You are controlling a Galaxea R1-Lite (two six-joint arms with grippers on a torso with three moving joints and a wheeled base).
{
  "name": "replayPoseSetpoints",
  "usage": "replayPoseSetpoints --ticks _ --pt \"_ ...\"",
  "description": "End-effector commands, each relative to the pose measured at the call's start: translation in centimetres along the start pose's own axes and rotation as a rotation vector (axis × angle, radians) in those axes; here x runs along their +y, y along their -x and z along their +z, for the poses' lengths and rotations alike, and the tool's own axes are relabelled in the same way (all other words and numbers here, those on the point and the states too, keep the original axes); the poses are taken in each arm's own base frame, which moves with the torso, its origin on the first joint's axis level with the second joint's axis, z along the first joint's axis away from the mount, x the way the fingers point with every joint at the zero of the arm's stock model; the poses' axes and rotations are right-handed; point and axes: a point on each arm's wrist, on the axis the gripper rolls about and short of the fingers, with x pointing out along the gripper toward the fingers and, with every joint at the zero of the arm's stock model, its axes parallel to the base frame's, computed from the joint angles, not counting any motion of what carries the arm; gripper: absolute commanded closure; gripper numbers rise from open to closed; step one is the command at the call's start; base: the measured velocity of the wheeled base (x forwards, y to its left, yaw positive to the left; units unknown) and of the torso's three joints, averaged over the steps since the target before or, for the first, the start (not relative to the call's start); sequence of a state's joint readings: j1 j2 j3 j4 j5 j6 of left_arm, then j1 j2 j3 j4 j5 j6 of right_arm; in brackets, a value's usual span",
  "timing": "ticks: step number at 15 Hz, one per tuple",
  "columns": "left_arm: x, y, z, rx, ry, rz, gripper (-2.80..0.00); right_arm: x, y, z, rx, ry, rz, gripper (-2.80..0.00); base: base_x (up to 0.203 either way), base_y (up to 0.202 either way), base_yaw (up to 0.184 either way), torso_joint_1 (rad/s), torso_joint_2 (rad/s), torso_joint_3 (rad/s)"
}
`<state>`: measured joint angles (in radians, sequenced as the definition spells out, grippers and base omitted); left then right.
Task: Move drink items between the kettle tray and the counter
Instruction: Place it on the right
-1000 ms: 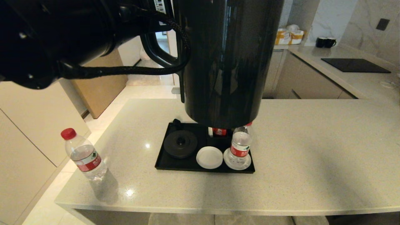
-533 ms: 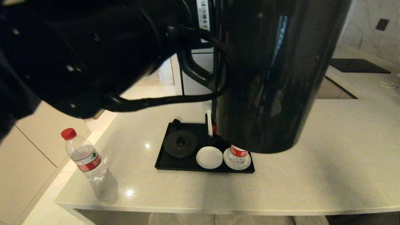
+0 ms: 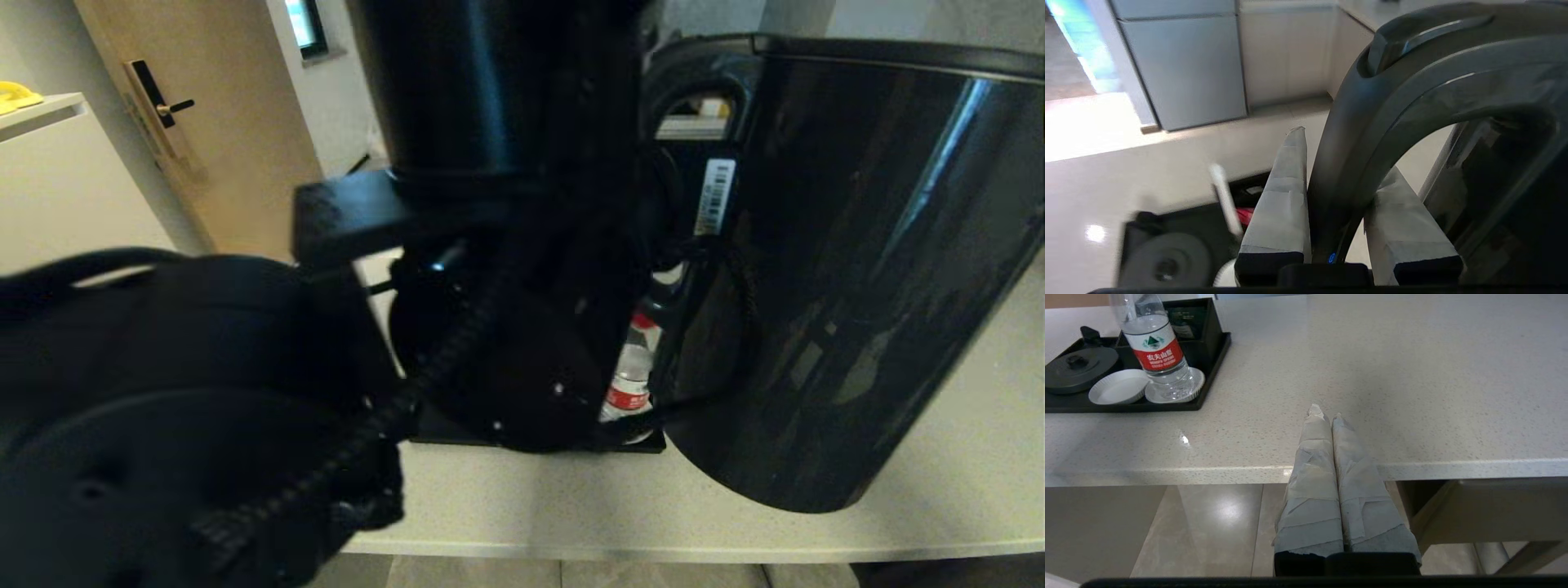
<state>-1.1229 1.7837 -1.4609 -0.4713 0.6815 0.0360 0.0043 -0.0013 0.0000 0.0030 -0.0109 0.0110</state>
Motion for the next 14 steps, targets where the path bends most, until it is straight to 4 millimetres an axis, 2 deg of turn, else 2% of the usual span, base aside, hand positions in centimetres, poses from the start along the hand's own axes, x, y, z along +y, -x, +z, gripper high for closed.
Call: replayPoseSetpoints --ticks 1,4,8,14 --pt "-1.9 -1.2 -3.1 0.047 -0.036 -0.015 0.00 0.0 0.0 0.0 0.000 0.000 0.000 0.00 0.000 0.000 0.000 0.000 0.00 0.000" --pt "-4.0 -2.4 -6.0 0.082 -0.062 -0.050 0.00 0.0 0.0 0.0 0.000 0.000 0.000 0.00 0.000 0.000 0.000 0.000 0.00 0.000" --pt "-5.4 -3.7 -9.3 0.115 -0.087 -0.087 0.00 0.0 0.0 0.0 0.000 0.000 0.000 0.00 0.000 0.000 0.000 0.000 0.00 0.000" --pt "-7.7 -6.8 -13.9 0.141 -0.115 -0.054 0.00 0.0 0.0 0.0 0.000 0.000 0.000 0.00 0.000 0.000 0.000 0.000 0.00 0.000"
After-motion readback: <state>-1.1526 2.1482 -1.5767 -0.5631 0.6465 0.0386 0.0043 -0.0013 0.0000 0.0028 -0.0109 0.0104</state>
